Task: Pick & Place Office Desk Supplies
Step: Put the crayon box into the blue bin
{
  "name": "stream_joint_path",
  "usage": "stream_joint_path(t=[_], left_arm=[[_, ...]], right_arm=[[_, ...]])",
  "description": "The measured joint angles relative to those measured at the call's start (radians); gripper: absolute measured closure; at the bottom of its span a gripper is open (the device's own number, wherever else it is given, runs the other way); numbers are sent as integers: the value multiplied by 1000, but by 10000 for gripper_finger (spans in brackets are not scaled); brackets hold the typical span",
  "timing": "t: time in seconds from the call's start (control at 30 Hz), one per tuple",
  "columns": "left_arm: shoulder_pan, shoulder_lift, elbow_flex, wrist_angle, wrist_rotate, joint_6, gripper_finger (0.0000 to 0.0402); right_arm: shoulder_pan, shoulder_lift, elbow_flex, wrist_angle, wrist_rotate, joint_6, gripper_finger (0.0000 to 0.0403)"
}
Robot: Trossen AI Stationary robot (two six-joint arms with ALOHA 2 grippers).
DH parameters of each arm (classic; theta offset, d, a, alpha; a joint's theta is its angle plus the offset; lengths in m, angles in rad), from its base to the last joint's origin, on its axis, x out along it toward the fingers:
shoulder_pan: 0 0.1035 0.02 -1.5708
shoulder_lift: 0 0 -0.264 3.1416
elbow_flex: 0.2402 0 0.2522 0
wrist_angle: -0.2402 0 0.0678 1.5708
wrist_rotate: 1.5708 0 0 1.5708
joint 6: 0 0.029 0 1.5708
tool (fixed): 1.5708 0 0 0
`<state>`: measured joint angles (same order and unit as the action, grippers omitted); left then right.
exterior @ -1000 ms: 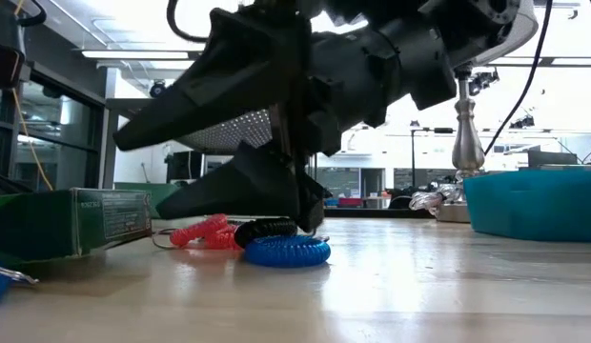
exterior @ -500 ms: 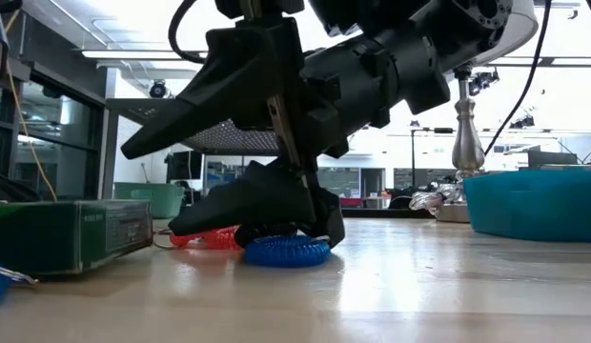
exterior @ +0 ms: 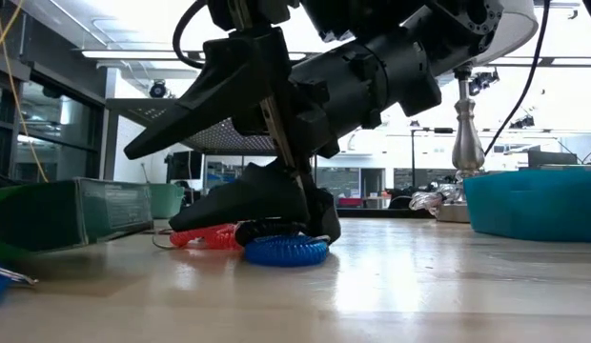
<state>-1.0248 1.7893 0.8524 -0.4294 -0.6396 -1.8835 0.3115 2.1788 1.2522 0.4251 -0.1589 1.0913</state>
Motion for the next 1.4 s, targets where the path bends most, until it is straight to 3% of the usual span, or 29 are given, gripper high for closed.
stream_joint_path(t=[0.27, 0.47, 0.67, 1.4], left_arm=[[1, 0, 0, 2, 5, -10, 270], [-2, -2, 1, 15, 22, -17, 270], [-9, -2, 1, 13, 23, -17, 270], [-28, 54, 1, 54, -48, -48, 270]], right_arm=[[0, 24, 50, 15, -8, -32, 192], [0, 98, 190, -144, -86, -51, 192], [0, 78, 211, -286, -5, -97, 192], [1, 88, 211, -222, -23, -40, 192]])
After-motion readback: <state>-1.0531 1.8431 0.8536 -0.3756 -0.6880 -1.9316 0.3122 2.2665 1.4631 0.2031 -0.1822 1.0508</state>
